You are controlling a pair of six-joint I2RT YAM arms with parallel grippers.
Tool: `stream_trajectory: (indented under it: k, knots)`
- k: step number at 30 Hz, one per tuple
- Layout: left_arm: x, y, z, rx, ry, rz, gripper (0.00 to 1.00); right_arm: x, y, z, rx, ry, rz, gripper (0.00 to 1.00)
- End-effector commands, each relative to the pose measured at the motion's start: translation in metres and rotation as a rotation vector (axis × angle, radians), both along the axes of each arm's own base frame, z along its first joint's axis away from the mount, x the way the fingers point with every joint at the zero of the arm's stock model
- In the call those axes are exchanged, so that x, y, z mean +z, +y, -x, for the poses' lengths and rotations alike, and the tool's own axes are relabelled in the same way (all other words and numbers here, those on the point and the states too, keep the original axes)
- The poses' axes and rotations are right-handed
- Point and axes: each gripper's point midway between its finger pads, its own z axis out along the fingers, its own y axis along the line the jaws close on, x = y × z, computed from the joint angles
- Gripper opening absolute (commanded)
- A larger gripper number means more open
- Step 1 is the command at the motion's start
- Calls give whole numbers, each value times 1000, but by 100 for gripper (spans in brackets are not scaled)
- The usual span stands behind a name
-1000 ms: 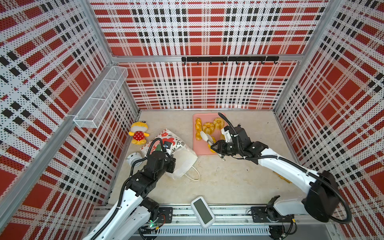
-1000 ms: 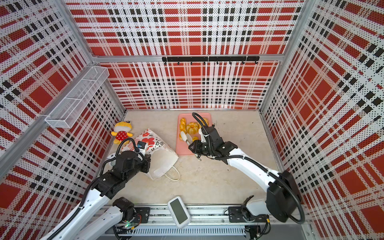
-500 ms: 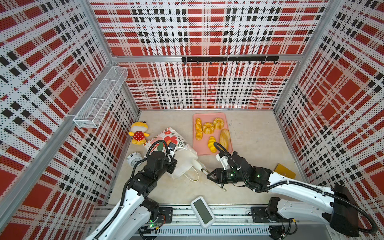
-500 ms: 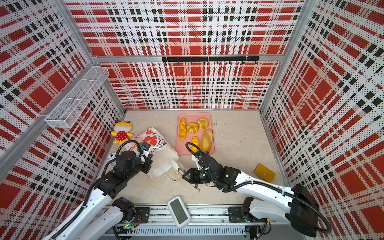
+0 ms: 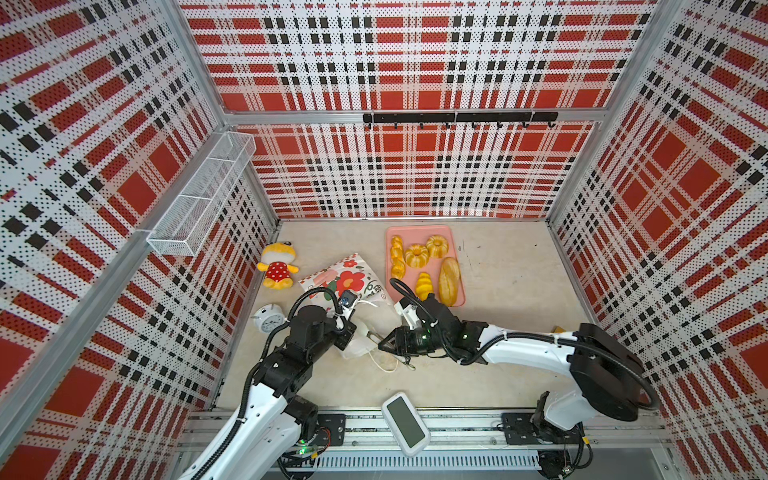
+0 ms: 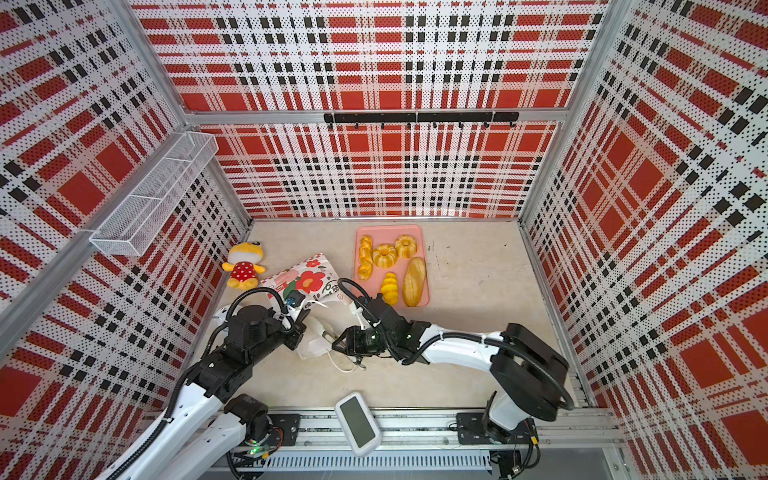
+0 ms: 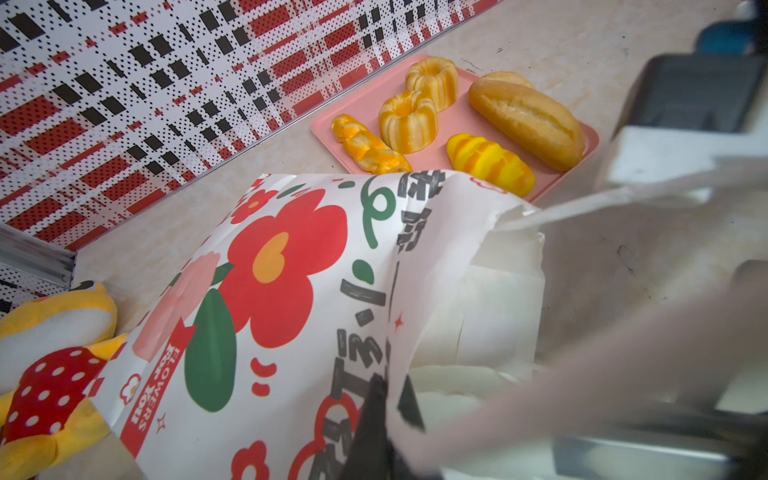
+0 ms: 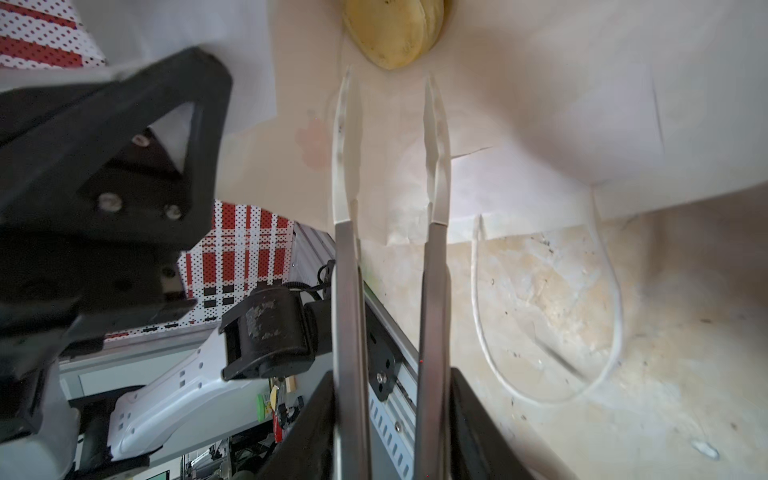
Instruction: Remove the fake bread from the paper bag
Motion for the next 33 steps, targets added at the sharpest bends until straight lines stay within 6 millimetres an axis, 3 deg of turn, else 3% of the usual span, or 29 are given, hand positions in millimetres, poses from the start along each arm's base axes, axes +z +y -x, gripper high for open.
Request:
stream_trajectory:
  k: [1,11,19,21,23,28,33]
  knots:
    - [6,-3,-1,-22,-34,7,0,33,27,-17,-30,-36,-164,43]
    - [4,-2,-1,-17,-36,19,0,26,51,-37,-75,-10,-201,45]
    - [5,-3,-2,-5,-23,36,0,4,58,-49,-82,19,-147,47]
    - [5,-3,-2,-7,-22,37,0,1,61,-52,-76,22,-141,44]
    - [7,-3,-2,-2,-25,40,0,5,63,-51,-63,19,-163,34]
    - [7,2,-4,31,-23,38,0,14,33,-37,-76,-20,-153,6]
    - [6,10,-9,85,-23,24,0,10,-12,-16,-100,-47,-72,0]
